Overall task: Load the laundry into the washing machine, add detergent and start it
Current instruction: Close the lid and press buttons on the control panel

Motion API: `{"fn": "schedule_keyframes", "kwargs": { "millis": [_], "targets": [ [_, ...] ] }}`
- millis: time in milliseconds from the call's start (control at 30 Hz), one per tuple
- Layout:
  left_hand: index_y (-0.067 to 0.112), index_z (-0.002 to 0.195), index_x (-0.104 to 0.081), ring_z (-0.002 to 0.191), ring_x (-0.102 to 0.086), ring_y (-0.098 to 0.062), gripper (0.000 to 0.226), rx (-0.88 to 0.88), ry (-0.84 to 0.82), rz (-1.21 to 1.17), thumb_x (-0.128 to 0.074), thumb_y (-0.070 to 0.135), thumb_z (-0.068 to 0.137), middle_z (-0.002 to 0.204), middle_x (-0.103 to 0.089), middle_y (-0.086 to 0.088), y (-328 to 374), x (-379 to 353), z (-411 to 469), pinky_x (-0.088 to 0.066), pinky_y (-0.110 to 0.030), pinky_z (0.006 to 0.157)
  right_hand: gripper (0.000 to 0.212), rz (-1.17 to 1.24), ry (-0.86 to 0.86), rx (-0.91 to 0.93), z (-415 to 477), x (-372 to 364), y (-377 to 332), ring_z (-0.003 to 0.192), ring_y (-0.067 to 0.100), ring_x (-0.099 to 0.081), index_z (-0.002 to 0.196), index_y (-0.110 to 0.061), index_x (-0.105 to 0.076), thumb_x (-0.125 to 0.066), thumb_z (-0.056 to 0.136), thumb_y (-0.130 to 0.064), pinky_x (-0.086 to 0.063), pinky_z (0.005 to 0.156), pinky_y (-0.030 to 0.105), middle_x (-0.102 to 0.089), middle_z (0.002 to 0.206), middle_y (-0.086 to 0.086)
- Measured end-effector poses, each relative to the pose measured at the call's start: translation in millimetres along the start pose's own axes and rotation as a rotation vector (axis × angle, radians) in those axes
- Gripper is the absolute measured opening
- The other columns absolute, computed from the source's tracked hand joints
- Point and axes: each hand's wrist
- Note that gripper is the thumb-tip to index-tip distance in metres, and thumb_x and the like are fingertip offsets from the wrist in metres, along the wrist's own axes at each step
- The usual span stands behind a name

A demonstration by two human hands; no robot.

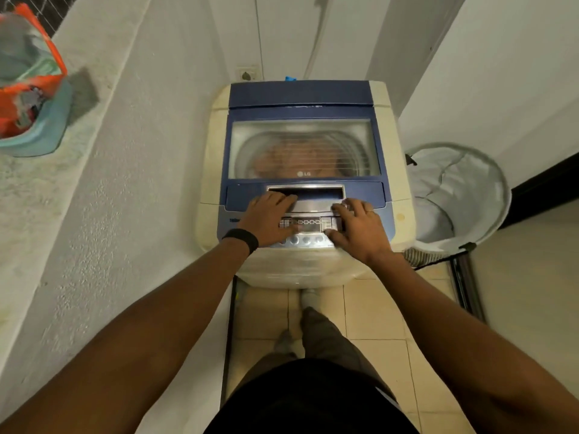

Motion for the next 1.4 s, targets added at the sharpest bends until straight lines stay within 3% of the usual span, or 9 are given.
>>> {"fn": "schedule_keyframes", "kwargs": {
  "millis": [167,333,500,767,1033,1100,1233,1400],
  "targets": [
    [0.022,0.166,-0.010,0.160,-0.002,-0.030,0.124,0.031,-0.030,0.110,-0.025,0.096,0.067,0.173,-0.003,-0.008,7,-23,-34,-0.002,-0.052,0.128,0.084,-0.046,-0.082,-0.165,-56,-10,26,0.149,0.035,-0.029,0.158,-0.016,-0.034,-0.062,0.092,-0.061,-0.036,0.116,0.051,-0.033,0.162,0.011],
    [0.020,0.165,0.009,0.158,0.019,-0.028,0.127,0.018,-0.009,0.148,-0.038,0.094,0.073,0.171,0.019,-0.007,4,-43,-46,0.006,-0.054,0.127,0.088,-0.056,-0.134,-0.185,-78,-14,33,0.154,0.033,-0.019,0.162,-0.009,-0.023,-0.060,0.096,-0.055,-0.023,0.126,0.045,-0.021,0.168,0.013],
    [0.020,0.164,0.012,0.157,0.021,-0.028,0.126,0.013,-0.002,0.141,-0.035,0.094,0.074,0.170,0.023,-0.006,3,-46,-45,0.011,-0.053,0.126,0.089,-0.057,-0.140,-0.198,-75,-5,32,0.151,0.035,-0.025,0.162,-0.011,-0.023,-0.062,0.095,-0.055,-0.032,0.120,0.048,-0.024,0.166,0.011],
    [0.022,0.164,0.013,0.157,0.022,-0.029,0.125,0.073,-0.005,0.114,-0.055,0.085,0.080,0.170,0.023,-0.006,10,-48,-44,0.009,-0.054,0.126,0.091,-0.126,-0.166,-0.209,-64,5,32,0.142,0.034,-0.032,0.162,-0.021,-0.021,-0.061,0.091,-0.064,-0.043,0.108,0.050,-0.029,0.158,0.008],
    [0.020,0.165,0.009,0.158,0.019,-0.030,0.126,0.140,-0.016,0.118,-0.061,0.081,0.080,0.171,0.019,-0.007,21,-47,-42,0.012,-0.053,0.124,0.074,-0.124,-0.225,-0.196,-42,15,32,0.130,0.038,-0.042,0.143,-0.014,-0.044,-0.070,0.089,-0.056,-0.044,0.106,0.046,-0.040,0.140,0.014],
    [0.019,0.165,0.008,0.158,0.018,-0.030,0.124,0.147,-0.024,0.126,-0.063,0.078,0.082,0.171,0.018,-0.008,23,-45,-42,0.010,-0.054,0.124,0.082,-0.100,-0.231,-0.194,-47,14,32,0.134,0.039,-0.039,0.151,-0.014,-0.037,-0.069,0.089,-0.057,-0.039,0.110,0.045,-0.037,0.144,0.014],
    [0.019,0.165,0.008,0.158,0.017,-0.030,0.122,0.149,-0.038,0.120,-0.064,0.075,0.083,0.172,0.017,-0.009,25,-44,-42,0.006,-0.055,0.127,0.108,-0.095,-0.254,-0.192,-68,5,28,0.150,0.039,-0.018,0.164,-0.014,-0.004,-0.071,0.090,-0.054,-0.031,0.120,0.047,-0.017,0.163,0.013],
    [0.020,0.164,0.009,0.158,0.017,-0.030,0.120,0.167,-0.063,0.126,-0.062,0.075,0.085,0.172,0.017,-0.009,27,-39,-42,0.007,-0.053,0.126,0.103,-0.030,-0.289,-0.210,-75,0,21,0.156,0.041,0.003,0.165,-0.022,-0.002,-0.069,0.092,-0.053,-0.021,0.124,0.048,0.001,0.170,0.016]
  ]
}}
Point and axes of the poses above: each hand's wrist, its own z-axis towards the middle knuckle, its own x-axis out of the back of the hand, y = z × x
